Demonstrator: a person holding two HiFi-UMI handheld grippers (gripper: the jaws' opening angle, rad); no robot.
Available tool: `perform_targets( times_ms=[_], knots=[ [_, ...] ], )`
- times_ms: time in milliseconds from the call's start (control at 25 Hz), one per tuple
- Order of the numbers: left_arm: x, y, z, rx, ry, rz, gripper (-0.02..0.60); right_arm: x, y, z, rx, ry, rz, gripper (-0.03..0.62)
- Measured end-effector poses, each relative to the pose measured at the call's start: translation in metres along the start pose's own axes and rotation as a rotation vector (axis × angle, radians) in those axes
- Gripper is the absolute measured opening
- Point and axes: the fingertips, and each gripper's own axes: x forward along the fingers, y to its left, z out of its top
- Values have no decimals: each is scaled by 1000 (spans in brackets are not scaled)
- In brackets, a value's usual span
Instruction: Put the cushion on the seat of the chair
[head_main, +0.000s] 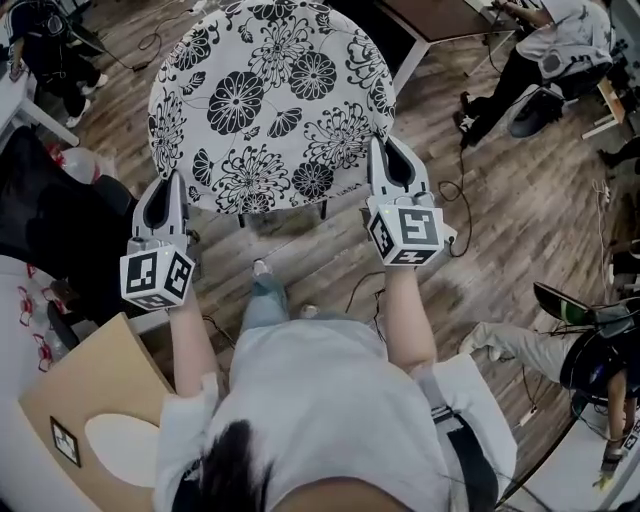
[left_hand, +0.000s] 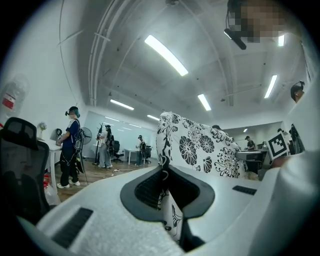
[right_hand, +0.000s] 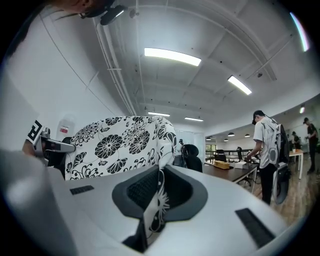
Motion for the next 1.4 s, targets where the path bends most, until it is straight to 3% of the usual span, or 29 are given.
perform_targets(
  times_ms=[160, 400, 960, 1400],
  knots=[
    [-6, -8, 2, 21, -7, 11, 21, -3, -2, 1, 4, -29, 19, 28],
    [-3, -6, 3, 2, 31, 9, 21, -2, 1, 7, -14, 20, 18, 28],
    [8, 5, -5, -28, 46, -85, 21, -10, 7, 8, -10, 44, -64, 28],
    [5, 2, -5, 16, 26, -47, 21, -4, -1, 1, 38, 10, -52, 28]
  ],
)
